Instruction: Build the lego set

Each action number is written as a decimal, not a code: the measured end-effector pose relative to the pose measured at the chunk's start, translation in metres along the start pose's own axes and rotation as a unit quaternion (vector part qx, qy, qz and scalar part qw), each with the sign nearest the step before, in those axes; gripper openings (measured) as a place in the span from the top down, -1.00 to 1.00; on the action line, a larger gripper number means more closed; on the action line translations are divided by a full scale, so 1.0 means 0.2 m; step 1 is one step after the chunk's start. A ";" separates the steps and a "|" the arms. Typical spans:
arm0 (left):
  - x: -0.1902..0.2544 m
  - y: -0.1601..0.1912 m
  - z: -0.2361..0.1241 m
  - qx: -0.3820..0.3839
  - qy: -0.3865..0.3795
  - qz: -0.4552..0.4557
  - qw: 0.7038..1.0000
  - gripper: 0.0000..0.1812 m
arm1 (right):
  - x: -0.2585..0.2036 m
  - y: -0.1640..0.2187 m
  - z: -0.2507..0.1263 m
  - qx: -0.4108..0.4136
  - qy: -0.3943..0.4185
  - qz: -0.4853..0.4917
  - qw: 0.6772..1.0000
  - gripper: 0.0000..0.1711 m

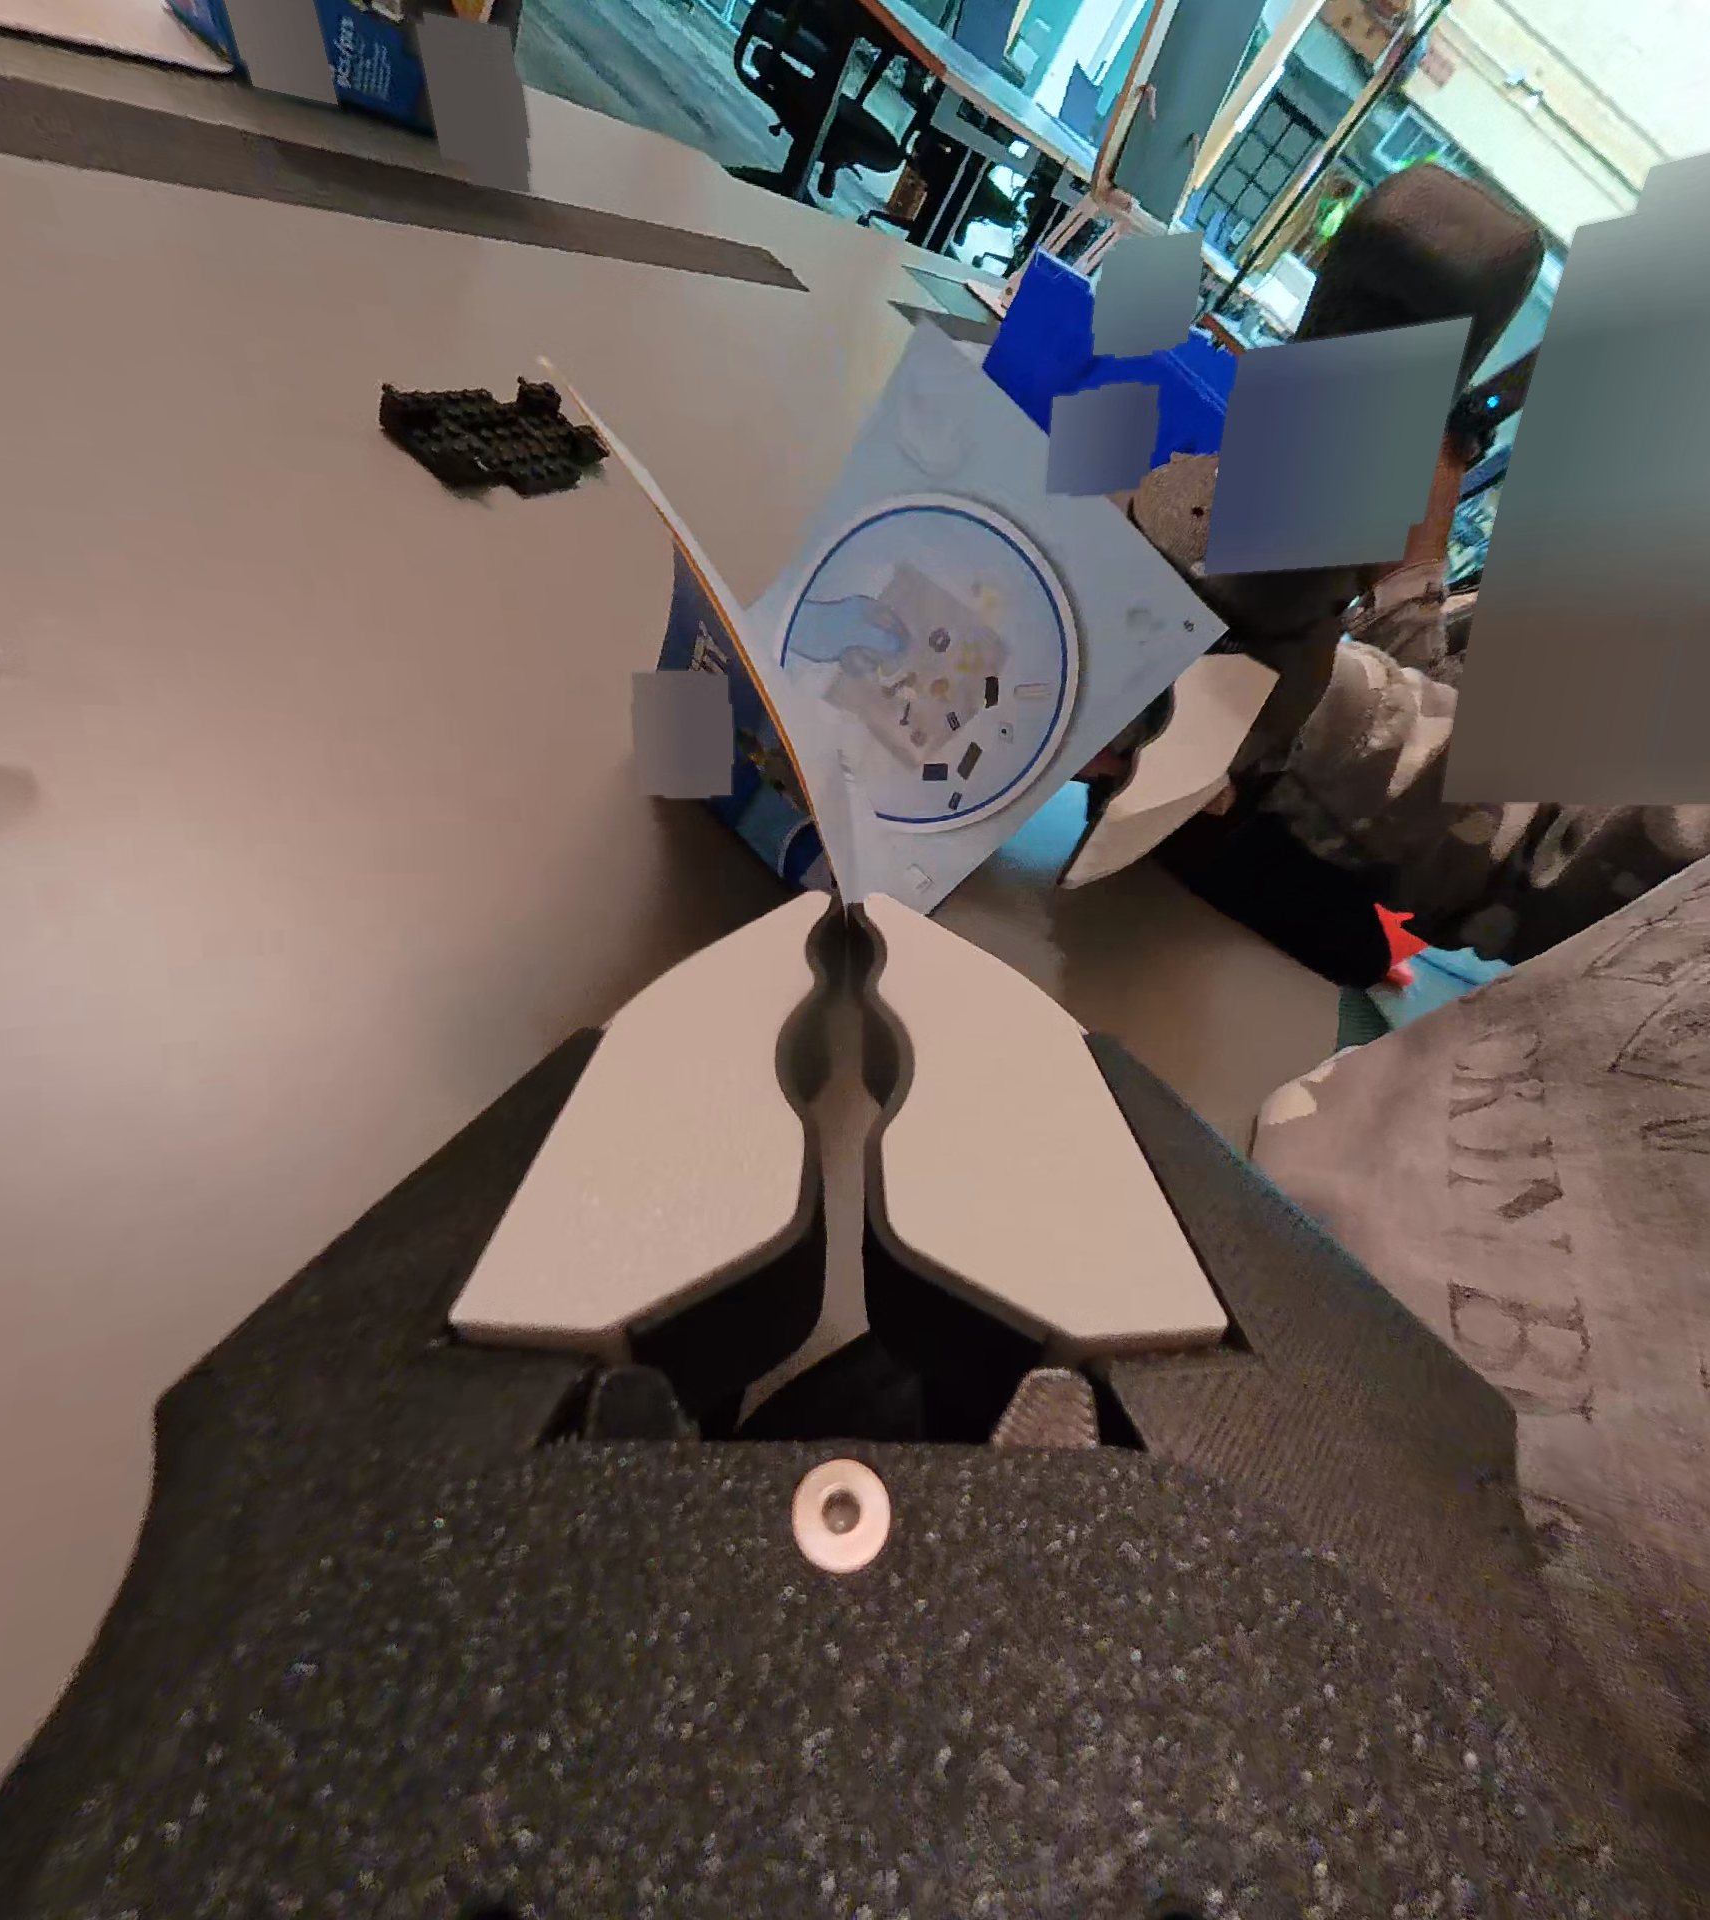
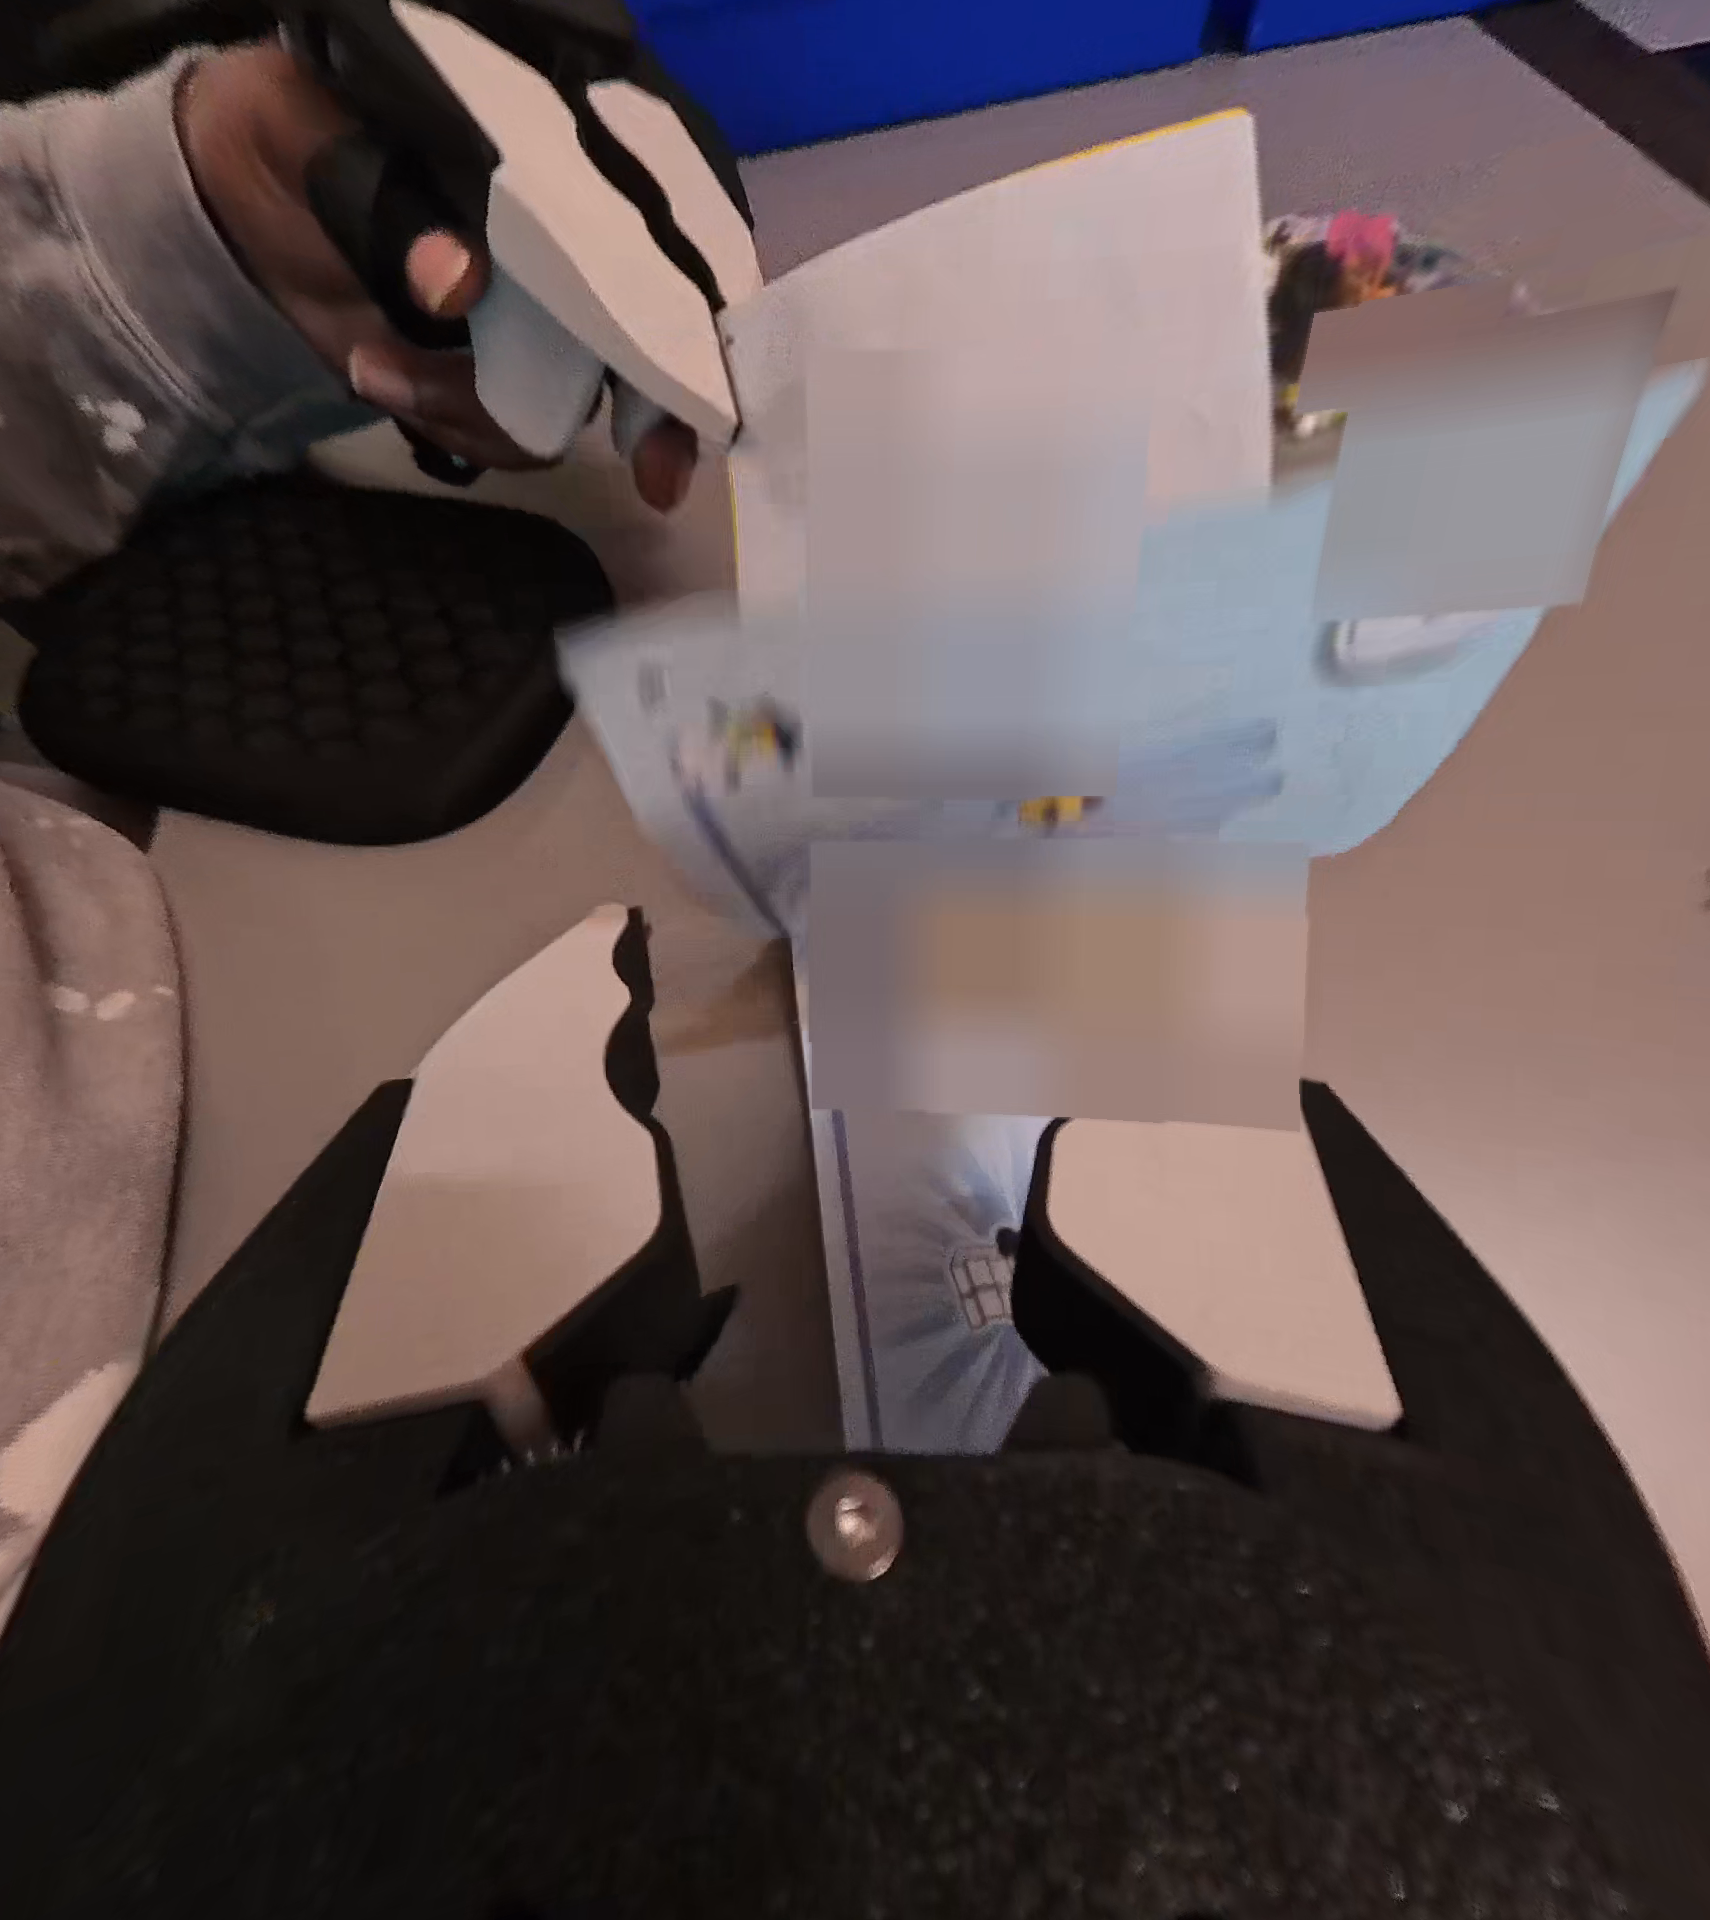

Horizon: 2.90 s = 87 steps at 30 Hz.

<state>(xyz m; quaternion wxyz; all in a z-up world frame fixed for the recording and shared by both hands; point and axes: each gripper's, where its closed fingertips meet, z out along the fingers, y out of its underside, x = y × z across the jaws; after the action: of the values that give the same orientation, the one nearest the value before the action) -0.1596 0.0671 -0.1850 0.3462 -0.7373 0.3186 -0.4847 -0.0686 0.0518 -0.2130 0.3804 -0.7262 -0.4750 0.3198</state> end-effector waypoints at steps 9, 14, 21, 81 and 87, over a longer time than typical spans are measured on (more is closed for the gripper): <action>-0.02 0.00 0.00 0.000 -0.017 0.020 1.000 1.00 | 0.04 0.10 -0.17 0.027 -0.023 0.119 0.992 0.32; -0.03 0.00 0.00 0.000 -0.022 0.018 1.000 1.00 | -0.02 0.12 -0.21 0.028 -0.054 0.100 0.993 0.37; -0.04 0.00 -0.01 0.003 -0.024 0.015 1.000 1.00 | -0.04 0.20 -0.19 -0.016 -0.045 0.025 0.999 0.32; -0.24 0.21 0.33 -0.270 -0.160 0.224 0.922 0.94 | 0.21 0.08 0.13 -0.199 -0.025 -0.106 0.974 0.57; -0.25 0.21 0.36 -0.306 -0.178 0.285 0.891 1.00 | 0.23 0.28 -0.03 -0.229 0.010 -0.071 0.971 0.57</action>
<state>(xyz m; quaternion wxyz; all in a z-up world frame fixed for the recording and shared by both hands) -0.1142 0.0976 -0.2650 0.2773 -0.7585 0.5804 -0.1043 -0.0223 0.0795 -0.2627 0.2308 -0.7615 -0.5821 0.1670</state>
